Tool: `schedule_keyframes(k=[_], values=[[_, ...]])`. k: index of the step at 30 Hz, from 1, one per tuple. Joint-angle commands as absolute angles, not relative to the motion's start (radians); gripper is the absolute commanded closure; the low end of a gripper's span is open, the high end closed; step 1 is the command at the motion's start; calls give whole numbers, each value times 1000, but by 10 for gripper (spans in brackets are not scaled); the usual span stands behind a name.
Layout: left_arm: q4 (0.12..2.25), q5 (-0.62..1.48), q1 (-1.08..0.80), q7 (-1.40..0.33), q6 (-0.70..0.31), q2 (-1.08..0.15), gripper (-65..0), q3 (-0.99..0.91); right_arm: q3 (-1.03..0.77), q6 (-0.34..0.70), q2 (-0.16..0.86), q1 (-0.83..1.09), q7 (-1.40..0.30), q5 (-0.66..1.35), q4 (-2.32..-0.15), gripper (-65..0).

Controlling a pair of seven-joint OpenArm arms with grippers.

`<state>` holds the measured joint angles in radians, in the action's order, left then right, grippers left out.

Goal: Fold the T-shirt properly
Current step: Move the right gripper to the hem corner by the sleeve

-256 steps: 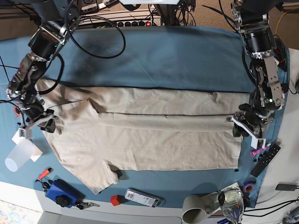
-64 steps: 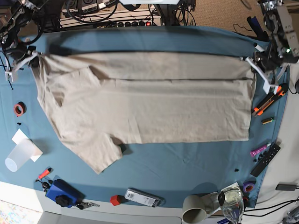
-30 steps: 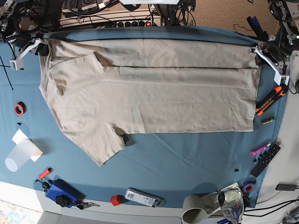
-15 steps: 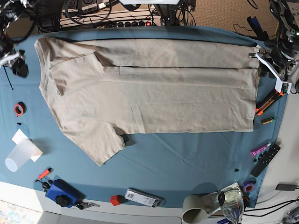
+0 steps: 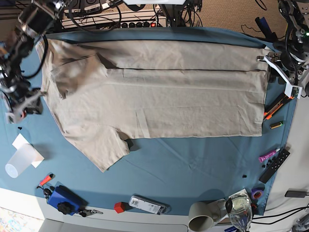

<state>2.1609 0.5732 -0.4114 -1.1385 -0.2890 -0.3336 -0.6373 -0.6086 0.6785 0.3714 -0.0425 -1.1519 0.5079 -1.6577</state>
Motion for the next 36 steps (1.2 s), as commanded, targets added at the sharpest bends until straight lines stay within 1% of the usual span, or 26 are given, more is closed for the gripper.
schedule_keyframes(k=[1,2,3,5,7,10,12,15,18,21,24,27,31,36], values=[[2178,580,-422,-1116,-289,-349,-222,-645,-582,680,397,-73,-1118,496,-1673,-314],[2178,579,-430,-1114,-289,-349,-222,-645,-550,680,396,-89,-1104,470,-1672,-344],[2178,579,-439,-1110,-289,-349,-222,-645,-522,676,396,-105,-1089,446,-1668,-352],[2178,580,-455,-1101,-289,-349,-222,-645,-480,657,396,-147,-1062,408,-1653,-352],[2178,580,-466,-1100,-289,-349,-222,-645,-451,603,396,-200,-1016,359,-1612,-352],[2178,579,-466,-1099,-289,-348,-222,-645,-422,553,397,-307,-987,312,-1473,-352],[2178,579,-466,-1098,-289,-348,-222,-645,-406,555,397,-382,-987,313,-1346,-352],[2178,576,-466,-1098,-289,-346,-222,-645,-366,598,397,-480,-957,313,-1166,-352],[2178,576,-466,-1098,-289,-345,-222,-645,-304,609,397,-553,-892,295,-1024,-352],[2178,576,-466,-1098,-289,-346,-222,-645,-228,603,397,-609,-811,233,-918,-352],[2178,576,-466,-1090,-289,-345,-222,-645,-152,570,396,-640,-743,170,-842,-352],[2178,577,-465,-1090,-289,-346,-222,-645,-89,543,396,-647,-715,133,-781,-351],[2178,577,-465,-1091,-289,-346,-222,-645,-31,542,396,-645,-702,130,-700,-351],[2178,577,-463,-1090,-289,-346,-222,-645,-7,542,396,-631,-710,131,-679,-348]])
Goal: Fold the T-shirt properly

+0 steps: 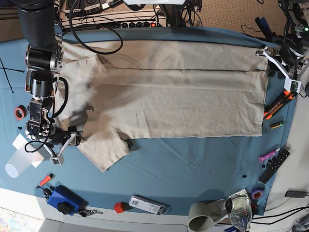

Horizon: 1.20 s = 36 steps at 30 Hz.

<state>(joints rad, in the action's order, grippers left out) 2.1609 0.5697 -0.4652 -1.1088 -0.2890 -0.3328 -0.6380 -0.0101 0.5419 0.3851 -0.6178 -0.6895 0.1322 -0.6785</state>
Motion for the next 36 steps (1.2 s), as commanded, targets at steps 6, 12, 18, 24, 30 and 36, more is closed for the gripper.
schedule_keyframes(k=[6,12,18,24,30,36], values=[[2178,576,-463,-1090,-289,-346,-222,-645,-7,542,397,-628,-864,191,-681,-37],[2178,560,-463,-1082,-289,-310,-222,-645,-8,542,408,-625,-1012,300,-738,0],[2178,561,-463,-1068,-289,-266,-222,-645,-8,542,448,-597,-1207,487,-917,0],[2178,561,-449,-1031,-288,-267,-222,-645,-17,500,514,-479,-1315,607,-1143,0],[2178,561,-446,-1020,-287,-270,-222,-645,-86,500,531,-311,-1338,617,-1345,0],[2178,562,-446,-1019,-286,-290,-222,-645,-190,502,497,-138,-1338,648,-1501,0]])
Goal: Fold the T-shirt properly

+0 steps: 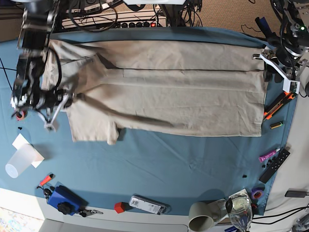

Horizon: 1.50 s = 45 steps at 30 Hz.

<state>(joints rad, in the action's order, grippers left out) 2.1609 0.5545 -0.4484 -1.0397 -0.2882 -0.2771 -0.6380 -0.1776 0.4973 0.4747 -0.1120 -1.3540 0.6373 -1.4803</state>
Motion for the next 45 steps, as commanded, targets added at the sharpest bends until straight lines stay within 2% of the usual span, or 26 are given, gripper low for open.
schedule_keyframes(k=[1,6,12,16,18,22,28,31,42,45], values=[[2178,562,-446,-1019,-286,-292,-222,-645,-213,502,493,-108,-1337,649,-1532,0],[2178,561,-446,-1018,-286,-291,-222,-645,-315,536,490,30,-1322,699,-1674,0],[2178,561,-446,-1002,-289,-291,-222,-645,-347,558,491,47,-1332,699,-1702,-4],[2178,561,-450,-1005,-289,-291,-222,-645,-347,569,491,47,-1336,713,-1702,-174],[2178,561,-450,-1005,-289,-291,-222,-645,-347,568,491,47,-1335,728,-1702,-232],[2178,561,-449,-1005,-289,-291,-222,-645,-347,568,490,12,-1324,759,-1702,-234],[2178,561,-449,-1001,-289,-291,-222,-645,-349,567,490,-126,-1202,607,-1701,-234],[2178,561,-449,-1001,-289,-291,-222,-645,-348,534,490,-165,-1151,537,-1672,-234],[2178,561,-448,-995,-289,-291,-222,-645,-346,540,485,-220,-1024,520,-1315,-235],[2178,561,-448,-994,-289,-291,-222,-645,-346,588,457,-242,-1024,522,-1238,-234]])
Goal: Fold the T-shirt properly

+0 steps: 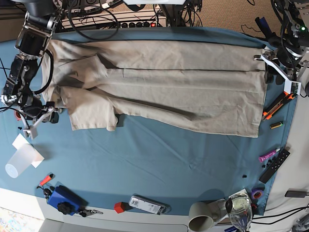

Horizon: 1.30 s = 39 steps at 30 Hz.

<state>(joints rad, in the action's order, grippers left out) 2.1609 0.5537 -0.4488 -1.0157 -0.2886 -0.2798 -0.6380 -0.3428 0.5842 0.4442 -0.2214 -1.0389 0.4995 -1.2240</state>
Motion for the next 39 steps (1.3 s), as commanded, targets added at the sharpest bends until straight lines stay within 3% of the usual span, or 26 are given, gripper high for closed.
schedule_keyframes(k=[1,11,24,31,35,39], values=[[2178,561,-448,-994,-289,-291,-222,-645,-346,606,444,-245,-1024,526,-1219,-234],[2178,561,-445,-992,-289,-291,-222,-645,-346,609,336,-247,-1041,496,-1176,-234],[2157,509,-293,-886,-289,-292,-222,-644,-346,609,324,-246,-1083,497,-1176,-234],[1933,503,-142,-867,-299,-330,-222,-540,-346,609,324,-247,-1089,497,-1176,-234],[1799,392,-17,-858,-310,-363,-222,-403,-346,609,325,-247,-1089,497,-1176,-234],[1638,282,117,-852,-258,-369,-222,-306,-346,609,325,-247,-1089,496,-1176,-234]])
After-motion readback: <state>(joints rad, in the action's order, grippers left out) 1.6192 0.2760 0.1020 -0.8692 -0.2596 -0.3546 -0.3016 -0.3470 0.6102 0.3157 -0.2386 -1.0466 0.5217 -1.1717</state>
